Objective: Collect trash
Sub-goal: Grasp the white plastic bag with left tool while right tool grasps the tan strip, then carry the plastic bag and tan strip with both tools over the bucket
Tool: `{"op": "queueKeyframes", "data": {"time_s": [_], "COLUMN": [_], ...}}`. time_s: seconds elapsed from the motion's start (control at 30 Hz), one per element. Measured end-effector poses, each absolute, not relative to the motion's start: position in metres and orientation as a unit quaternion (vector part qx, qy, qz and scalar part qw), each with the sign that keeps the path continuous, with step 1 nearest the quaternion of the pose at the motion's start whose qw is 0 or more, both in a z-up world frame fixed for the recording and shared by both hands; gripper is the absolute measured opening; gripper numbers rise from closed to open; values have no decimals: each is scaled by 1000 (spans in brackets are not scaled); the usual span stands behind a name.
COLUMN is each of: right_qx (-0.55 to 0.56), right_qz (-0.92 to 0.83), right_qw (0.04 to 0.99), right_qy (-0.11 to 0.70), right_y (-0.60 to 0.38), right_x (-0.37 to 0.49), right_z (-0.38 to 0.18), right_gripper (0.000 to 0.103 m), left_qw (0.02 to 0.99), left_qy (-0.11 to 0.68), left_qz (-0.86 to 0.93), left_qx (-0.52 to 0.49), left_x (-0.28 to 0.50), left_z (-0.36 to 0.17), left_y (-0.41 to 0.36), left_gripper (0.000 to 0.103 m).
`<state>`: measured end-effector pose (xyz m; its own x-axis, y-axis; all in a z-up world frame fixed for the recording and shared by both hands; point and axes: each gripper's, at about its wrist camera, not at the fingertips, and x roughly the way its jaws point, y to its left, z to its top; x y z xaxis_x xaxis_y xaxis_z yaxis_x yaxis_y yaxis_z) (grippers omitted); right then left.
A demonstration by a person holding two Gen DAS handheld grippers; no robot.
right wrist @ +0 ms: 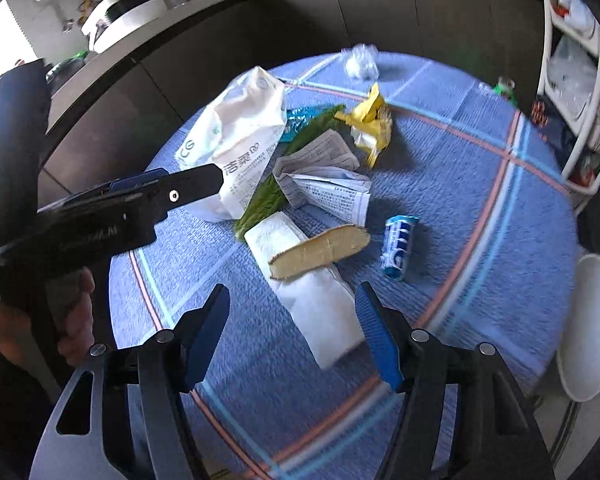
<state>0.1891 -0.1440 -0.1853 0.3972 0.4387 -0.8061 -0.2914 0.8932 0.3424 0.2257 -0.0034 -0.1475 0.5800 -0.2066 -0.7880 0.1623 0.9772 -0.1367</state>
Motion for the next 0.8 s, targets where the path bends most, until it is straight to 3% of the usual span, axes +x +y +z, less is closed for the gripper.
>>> {"op": "queueKeyframes", "data": {"time_s": [0.37, 0.4, 0.43, 0.6, 0.8], "right_qx": [120, 119, 114, 88, 69], "right_qz": [181, 178, 176, 182, 198], "right_qw": [827, 829, 831, 846, 853], "right_qy": [518, 517, 515, 494, 478], "right_y": [-132, -132, -131, -126, -124], "right_x": [226, 227, 228, 222, 209], "right_z": [-205, -204, -204, -196, -183], "right_gripper": [60, 51, 37, 8, 7], "left_qw": [878, 878, 878, 879, 879], "left_qy": [462, 463, 463, 458, 453], "left_qz": [-117, -118, -121, -118, -109], "left_qx": [-33, -33, -34, -58, -107], "left_x": [246, 247, 246, 240, 225], "left_z": [-166, -167, -167, -164, -156], "left_y": [0, 0, 0, 11, 32], "left_gripper": [52, 46, 32, 21, 17]}}
